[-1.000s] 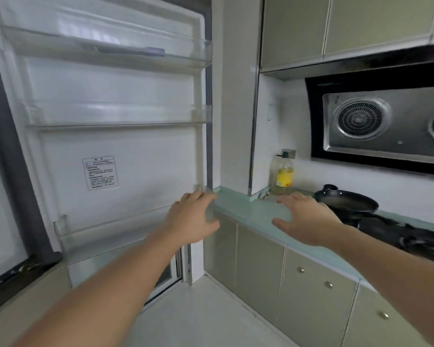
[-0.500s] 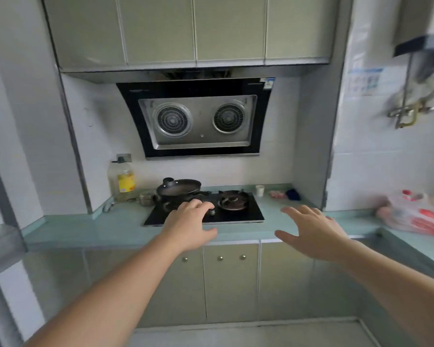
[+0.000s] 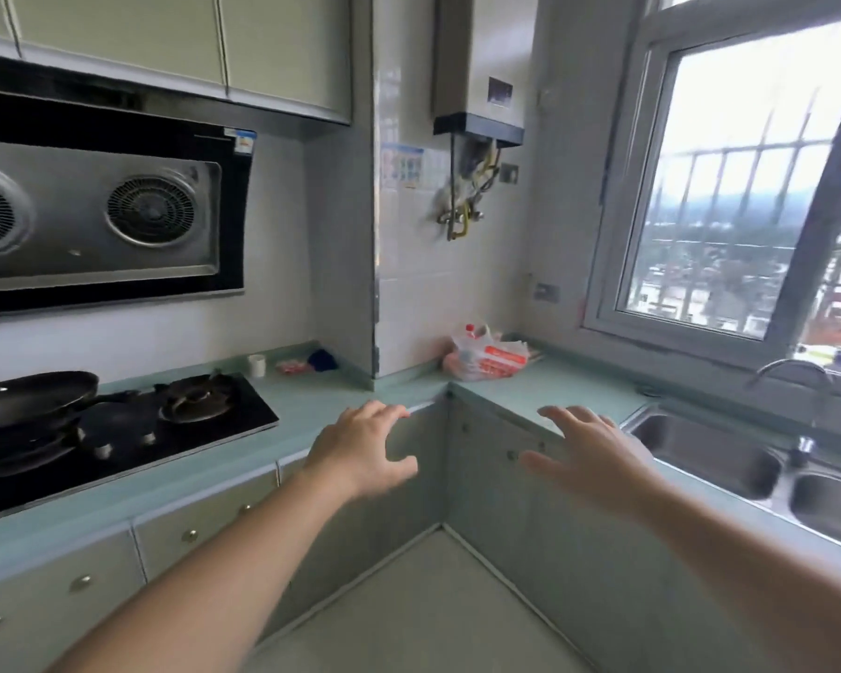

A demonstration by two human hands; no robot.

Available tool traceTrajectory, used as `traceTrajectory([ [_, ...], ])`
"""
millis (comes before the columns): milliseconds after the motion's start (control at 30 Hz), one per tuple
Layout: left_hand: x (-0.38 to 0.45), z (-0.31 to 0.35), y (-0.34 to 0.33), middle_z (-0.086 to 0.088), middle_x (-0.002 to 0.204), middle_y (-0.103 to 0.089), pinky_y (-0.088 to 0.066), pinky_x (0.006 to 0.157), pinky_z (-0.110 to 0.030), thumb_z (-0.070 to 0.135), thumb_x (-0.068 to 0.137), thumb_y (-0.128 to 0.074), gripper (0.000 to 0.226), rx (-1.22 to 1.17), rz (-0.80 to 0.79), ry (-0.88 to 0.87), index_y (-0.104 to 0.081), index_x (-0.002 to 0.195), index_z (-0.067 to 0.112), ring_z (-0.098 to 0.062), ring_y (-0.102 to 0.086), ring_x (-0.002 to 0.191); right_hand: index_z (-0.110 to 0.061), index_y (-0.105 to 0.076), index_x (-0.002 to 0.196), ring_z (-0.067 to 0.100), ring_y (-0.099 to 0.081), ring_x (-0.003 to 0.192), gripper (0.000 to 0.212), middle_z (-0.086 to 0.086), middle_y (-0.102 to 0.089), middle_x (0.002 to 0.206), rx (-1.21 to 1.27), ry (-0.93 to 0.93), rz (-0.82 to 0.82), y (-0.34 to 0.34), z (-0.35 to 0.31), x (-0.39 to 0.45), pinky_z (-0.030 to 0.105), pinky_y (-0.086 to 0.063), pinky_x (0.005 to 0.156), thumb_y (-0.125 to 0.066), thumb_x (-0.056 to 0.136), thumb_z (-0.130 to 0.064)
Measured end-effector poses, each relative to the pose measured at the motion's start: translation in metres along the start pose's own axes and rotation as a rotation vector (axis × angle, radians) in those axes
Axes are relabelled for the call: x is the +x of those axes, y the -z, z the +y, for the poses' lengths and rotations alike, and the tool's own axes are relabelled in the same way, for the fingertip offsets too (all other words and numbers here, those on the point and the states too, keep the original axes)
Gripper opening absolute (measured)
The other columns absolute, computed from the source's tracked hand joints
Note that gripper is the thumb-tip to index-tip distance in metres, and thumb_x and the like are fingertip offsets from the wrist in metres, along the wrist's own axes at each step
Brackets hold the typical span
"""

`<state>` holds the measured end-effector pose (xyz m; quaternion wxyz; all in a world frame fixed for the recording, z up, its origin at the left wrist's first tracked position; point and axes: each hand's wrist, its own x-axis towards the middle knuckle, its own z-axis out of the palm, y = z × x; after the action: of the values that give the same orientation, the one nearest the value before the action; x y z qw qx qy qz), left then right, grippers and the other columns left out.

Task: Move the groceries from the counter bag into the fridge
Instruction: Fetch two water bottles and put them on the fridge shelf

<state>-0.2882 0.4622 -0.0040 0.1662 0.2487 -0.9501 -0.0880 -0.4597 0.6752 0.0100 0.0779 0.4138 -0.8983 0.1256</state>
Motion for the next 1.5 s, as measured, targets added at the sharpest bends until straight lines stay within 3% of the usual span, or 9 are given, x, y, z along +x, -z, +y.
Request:
traceTrajectory([
  [300,0.032,0.074,-0.031,0.009,0.144,-0.041,-0.038,0.102,-0.033,0.050,0.082,-0.058,0.061,-0.037,-0.058,-0.044,-0.040,0.139,0.034,-0.017,-0.038,0.132,-0.034,-0.032,0.144,0.021,-0.042,0.130,0.071,-0.002,-0.043,0.143,0.033,-0.094,0.025,0.006,0.077,-0.012,0.037,-0.041,0.098,-0.046,0.084,-0.070],
  [567,0.074,0.097,-0.042,0.010,0.141,-0.042,-0.041,0.099,-0.036,0.049,0.082,-0.058,0.059,-0.031,-0.049,-0.051,-0.041,0.137,0.036,-0.017,-0.041,0.129,-0.035,-0.033,0.144,0.021,-0.039,0.131,0.070,-0.004,-0.043,0.142,0.070,-0.089,0.020,-0.004,0.105,0.019,0.037,-0.040,0.096,-0.046,0.085,-0.070],
  [1100,0.318,0.026,-0.119,0.013,0.138,-0.044,-0.045,0.097,-0.038,0.059,0.082,-0.053,0.054,-0.168,-0.082,-0.117,-0.045,0.131,0.038,-0.014,-0.045,0.124,-0.032,-0.037,0.140,0.020,-0.041,0.129,0.063,-0.003,-0.044,0.141,0.118,-0.244,0.062,-0.052,0.130,0.240,0.037,-0.040,0.095,-0.050,0.086,-0.063],
  [1333,0.414,0.026,-0.165,0.015,0.137,-0.043,-0.045,0.098,-0.039,0.062,0.076,-0.054,0.059,-0.163,-0.148,-0.113,-0.045,0.130,0.039,-0.013,-0.045,0.124,-0.029,-0.037,0.141,0.021,-0.045,0.126,0.064,0.000,-0.045,0.140,0.141,-0.282,0.021,-0.086,0.185,0.326,0.038,-0.043,0.096,-0.050,0.087,-0.062],
  [1500,0.485,0.035,-0.189,0.015,0.136,-0.044,-0.044,0.099,-0.038,0.063,0.072,-0.052,0.060,-0.134,-0.129,-0.070,-0.046,0.128,0.042,-0.013,-0.045,0.125,-0.028,-0.036,0.142,0.022,-0.046,0.125,0.066,0.002,-0.045,0.142,0.186,-0.211,0.002,-0.109,0.233,0.401,0.036,-0.044,0.097,-0.050,0.087,-0.062],
])
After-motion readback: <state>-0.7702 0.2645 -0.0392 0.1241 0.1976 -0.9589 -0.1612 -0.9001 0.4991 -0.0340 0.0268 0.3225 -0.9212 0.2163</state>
